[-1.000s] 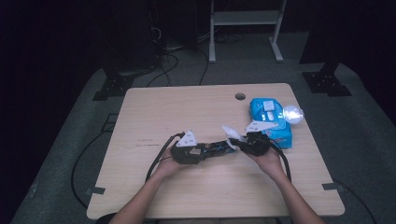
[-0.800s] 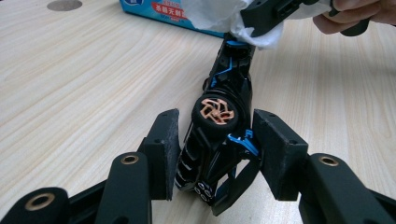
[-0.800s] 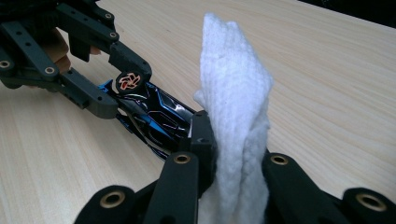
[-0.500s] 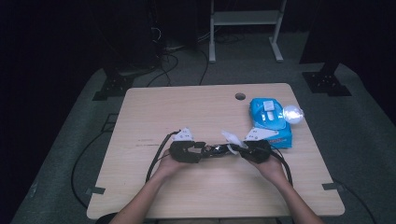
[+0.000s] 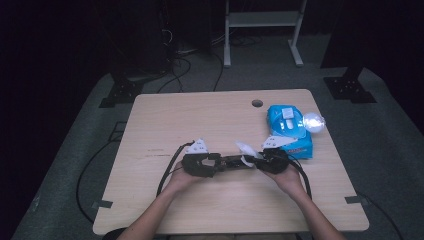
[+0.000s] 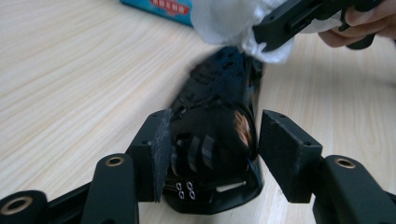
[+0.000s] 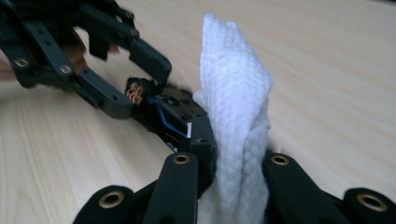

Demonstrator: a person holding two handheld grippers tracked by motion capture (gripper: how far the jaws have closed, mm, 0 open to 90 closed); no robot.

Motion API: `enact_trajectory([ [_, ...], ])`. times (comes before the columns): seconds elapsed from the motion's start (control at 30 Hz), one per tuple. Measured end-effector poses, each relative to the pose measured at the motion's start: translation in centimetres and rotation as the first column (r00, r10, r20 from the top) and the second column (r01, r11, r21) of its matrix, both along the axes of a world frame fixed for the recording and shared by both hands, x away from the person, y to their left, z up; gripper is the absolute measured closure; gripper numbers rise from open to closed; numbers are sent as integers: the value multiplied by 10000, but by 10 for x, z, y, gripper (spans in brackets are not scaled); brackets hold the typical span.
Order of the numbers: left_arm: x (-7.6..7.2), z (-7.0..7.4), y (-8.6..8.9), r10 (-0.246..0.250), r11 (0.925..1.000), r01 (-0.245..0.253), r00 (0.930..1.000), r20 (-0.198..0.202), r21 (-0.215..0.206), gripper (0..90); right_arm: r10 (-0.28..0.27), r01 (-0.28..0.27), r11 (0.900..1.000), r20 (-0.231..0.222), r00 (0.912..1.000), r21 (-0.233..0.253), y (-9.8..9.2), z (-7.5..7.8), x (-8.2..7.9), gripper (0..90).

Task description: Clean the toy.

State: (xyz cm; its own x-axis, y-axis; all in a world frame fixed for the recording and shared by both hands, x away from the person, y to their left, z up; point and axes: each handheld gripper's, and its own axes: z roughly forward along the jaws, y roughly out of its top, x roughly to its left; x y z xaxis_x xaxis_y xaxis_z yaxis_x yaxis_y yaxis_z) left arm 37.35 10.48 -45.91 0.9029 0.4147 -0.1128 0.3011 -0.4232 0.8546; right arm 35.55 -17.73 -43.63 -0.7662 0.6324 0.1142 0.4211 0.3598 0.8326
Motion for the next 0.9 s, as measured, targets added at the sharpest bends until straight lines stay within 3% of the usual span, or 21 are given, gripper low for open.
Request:
enact_trajectory([
  [0.07, -1, -2, 1, 80, 9998, -79, 10000, 32, -200, 460, 86, -105, 9981, -311, 9995, -615, 4, -13, 0, 802],
  [0.13, 0, -1, 0, -11, 10000, 12, 9999, 158, -64, 457, 150, -181, 9973, -445, 9989, -706, 5, -17, 0, 802],
  [0.3, 1, -3, -4, 41, 9996, -48, 9997, 226, 291, 417, -13, 11, 9996, -75, 10000, -289, 5, -7, 7, 802],
  [0.4, -1, 0, -4, 83, 9995, -99, 9985, 548, 291, 378, -216, 219, 9978, 49, 9998, -624, 6, -6, 17, 802],
  [0.47, -2, 3, -3, 244, 9995, -259, 9973, 699, 201, 333, -291, 274, 9974, -246, 9993, -671, 6, -11, 21, 801],
  [0.57, -4, 2, -3, 307, 9985, -338, 9971, 693, 438, 197, -75, 38, 9967, -453, 9989, -815, 9, -19, 18, 801],
  [0.9, -13, -7, -18, 51, 9916, -139, 9976, 686, 1289, 121, -124, 88, 9972, -489, 9987, -746, 7, -23, 9, 801],
])
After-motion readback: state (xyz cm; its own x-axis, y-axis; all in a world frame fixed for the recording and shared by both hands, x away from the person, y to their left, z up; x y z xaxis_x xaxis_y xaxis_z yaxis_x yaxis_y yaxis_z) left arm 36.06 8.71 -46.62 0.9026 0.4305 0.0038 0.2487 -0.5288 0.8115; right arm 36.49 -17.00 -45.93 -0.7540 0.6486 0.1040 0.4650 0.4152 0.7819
